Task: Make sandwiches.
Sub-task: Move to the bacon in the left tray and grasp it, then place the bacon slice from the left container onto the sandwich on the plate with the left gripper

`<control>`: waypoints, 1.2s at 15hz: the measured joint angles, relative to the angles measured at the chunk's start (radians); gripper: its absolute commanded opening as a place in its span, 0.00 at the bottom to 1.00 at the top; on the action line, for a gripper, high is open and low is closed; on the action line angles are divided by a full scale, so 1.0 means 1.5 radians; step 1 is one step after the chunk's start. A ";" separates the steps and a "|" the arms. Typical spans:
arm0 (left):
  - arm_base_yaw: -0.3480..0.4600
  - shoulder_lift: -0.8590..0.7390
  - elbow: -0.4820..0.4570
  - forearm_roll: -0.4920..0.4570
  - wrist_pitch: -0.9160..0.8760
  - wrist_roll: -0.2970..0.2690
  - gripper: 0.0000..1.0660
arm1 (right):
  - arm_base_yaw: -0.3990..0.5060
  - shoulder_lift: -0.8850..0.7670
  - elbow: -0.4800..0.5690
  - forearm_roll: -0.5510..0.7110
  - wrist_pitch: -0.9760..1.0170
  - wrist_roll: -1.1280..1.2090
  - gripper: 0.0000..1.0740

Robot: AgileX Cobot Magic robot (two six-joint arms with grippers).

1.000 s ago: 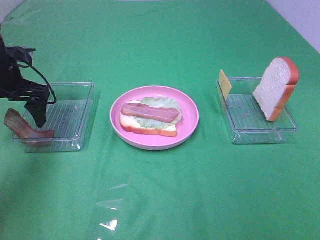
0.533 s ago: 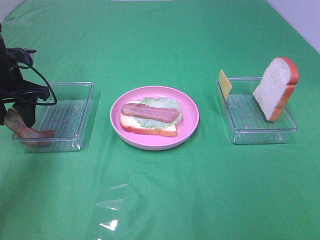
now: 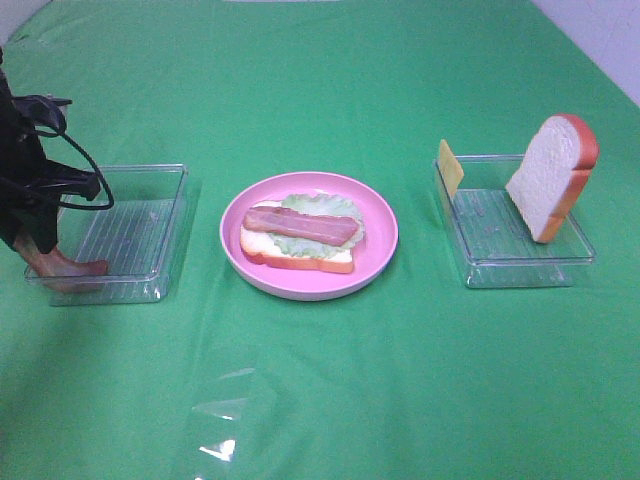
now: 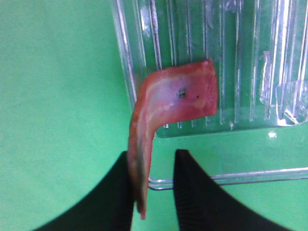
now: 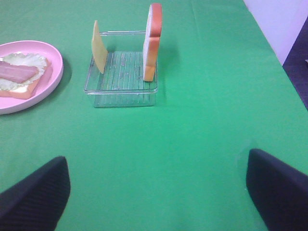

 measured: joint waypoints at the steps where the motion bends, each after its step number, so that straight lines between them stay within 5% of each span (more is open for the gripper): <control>1: 0.000 0.000 0.000 0.000 0.000 -0.001 0.00 | 0.000 0.000 0.000 0.000 0.000 0.000 0.89; 6: 0.000 -0.003 0.000 -0.007 -0.001 0.013 0.00 | 0.000 0.000 0.000 0.000 0.000 0.000 0.89; 11: 0.000 -0.071 -0.010 -0.082 0.003 0.060 0.00 | 0.000 0.000 0.000 0.000 0.000 0.000 0.89; 15: -0.017 -0.109 -0.077 -0.145 0.026 0.077 0.00 | 0.000 0.000 0.000 0.000 0.000 0.000 0.89; 18: -0.082 -0.098 -0.178 -0.237 0.020 0.087 0.00 | 0.000 0.000 0.000 0.000 0.000 0.000 0.89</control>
